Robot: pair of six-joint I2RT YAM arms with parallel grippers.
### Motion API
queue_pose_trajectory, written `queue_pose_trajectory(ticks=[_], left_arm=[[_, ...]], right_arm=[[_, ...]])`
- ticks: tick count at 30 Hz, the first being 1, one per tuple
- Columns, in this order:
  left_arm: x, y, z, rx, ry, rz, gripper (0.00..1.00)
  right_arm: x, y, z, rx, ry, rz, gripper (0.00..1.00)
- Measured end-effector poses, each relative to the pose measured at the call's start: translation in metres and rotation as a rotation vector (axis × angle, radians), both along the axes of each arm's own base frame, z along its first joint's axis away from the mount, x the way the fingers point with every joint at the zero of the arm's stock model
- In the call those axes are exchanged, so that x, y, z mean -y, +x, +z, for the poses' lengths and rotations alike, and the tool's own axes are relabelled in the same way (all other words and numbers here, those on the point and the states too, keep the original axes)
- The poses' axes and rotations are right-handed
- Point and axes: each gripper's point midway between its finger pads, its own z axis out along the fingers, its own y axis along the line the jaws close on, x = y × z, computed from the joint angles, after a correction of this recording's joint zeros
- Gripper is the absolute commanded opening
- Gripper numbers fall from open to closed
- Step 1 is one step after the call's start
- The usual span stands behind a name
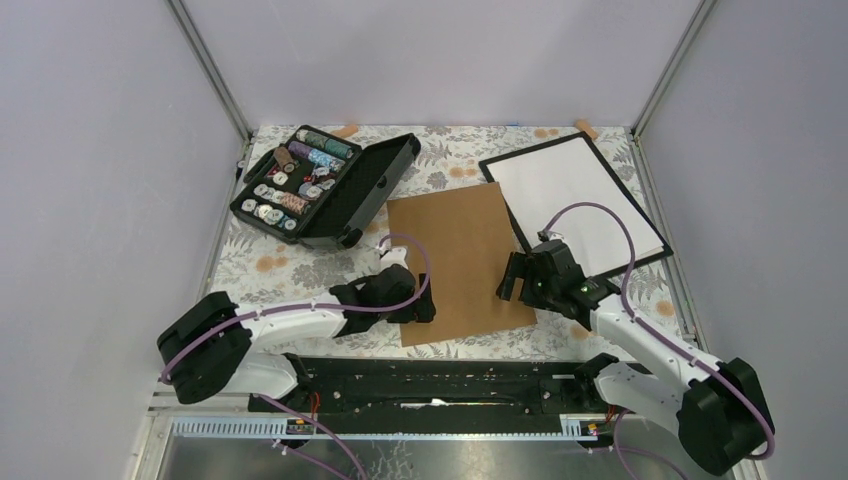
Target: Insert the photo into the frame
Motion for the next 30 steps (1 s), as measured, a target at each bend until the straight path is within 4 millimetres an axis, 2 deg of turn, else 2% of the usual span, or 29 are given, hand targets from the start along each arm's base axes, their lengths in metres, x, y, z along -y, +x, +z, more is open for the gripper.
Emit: queue_pose_trajectory(ticks=[6,10,15,22,26,30], left_arm=[[0.020,0.013,0.002,0.020,-0.052,-0.005,0.99],[0.042,0.026,0.007,0.024,-0.090,-0.015,0.99],[0.057,0.028,0.011,0.018,-0.161,-0.023,0.99],[0.072,0.020,0.016,-0.029,-0.293,-0.034,0.99],[0.079,0.008,0.019,-0.086,-0.356,-0.069,0.99],[0.079,0.005,0.020,-0.115,-0.374,-0.087,0.99]], right_arm=[[0.019,-0.003,0.006,0.002,-0.079,-0.048,1.00],[0.038,-0.007,0.004,-0.015,-0.171,-0.086,1.00],[0.058,-0.007,0.004,-0.004,-0.242,-0.148,1.00],[0.086,0.019,0.015,0.068,-0.055,-0.360,1.00],[0.081,0.026,0.011,0.035,0.062,-0.366,1.00],[0.083,0.024,0.006,0.008,0.083,-0.374,1.00]])
